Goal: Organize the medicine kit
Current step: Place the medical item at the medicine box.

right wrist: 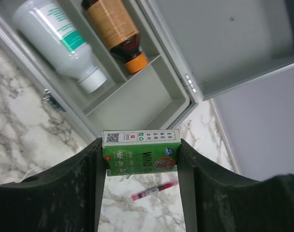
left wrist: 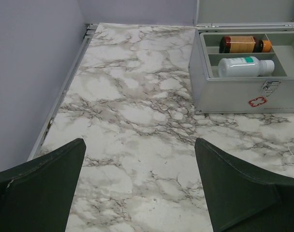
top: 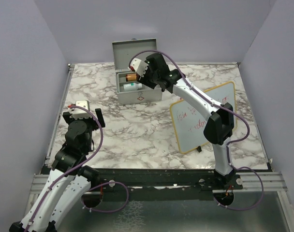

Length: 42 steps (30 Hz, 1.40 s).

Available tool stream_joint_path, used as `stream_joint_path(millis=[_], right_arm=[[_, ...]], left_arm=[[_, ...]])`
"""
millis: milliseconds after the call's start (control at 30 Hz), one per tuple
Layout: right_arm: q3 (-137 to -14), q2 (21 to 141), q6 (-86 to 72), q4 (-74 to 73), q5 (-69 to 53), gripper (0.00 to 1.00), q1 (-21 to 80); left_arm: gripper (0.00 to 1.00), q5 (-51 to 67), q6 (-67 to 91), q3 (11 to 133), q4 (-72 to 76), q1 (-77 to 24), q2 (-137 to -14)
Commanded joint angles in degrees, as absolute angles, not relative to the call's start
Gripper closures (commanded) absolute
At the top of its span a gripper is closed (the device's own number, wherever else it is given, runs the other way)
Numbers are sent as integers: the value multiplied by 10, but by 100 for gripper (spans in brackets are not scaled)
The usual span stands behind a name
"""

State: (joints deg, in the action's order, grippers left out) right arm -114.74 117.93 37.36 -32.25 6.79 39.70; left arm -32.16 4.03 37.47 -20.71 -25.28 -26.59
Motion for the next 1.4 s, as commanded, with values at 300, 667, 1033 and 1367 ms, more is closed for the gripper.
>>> stream_joint_path(millis=[300, 667, 1033, 1367], right_arm=[[-1181, 1253, 510, -272, 81, 42, 375], [-1178, 1280, 530, -276, 61, 38, 375], [-1185, 1264, 536, -272, 68, 23, 375], [-1192, 1182, 424, -269, 29, 22, 375]], left_arm=[[5, -319, 43, 374, -205, -259, -253], [5, -321, 40, 374, -204, -259, -253], [5, -321, 40, 374, -203, -260, -258], [5, -301, 43, 369, -193, -260, -276]])
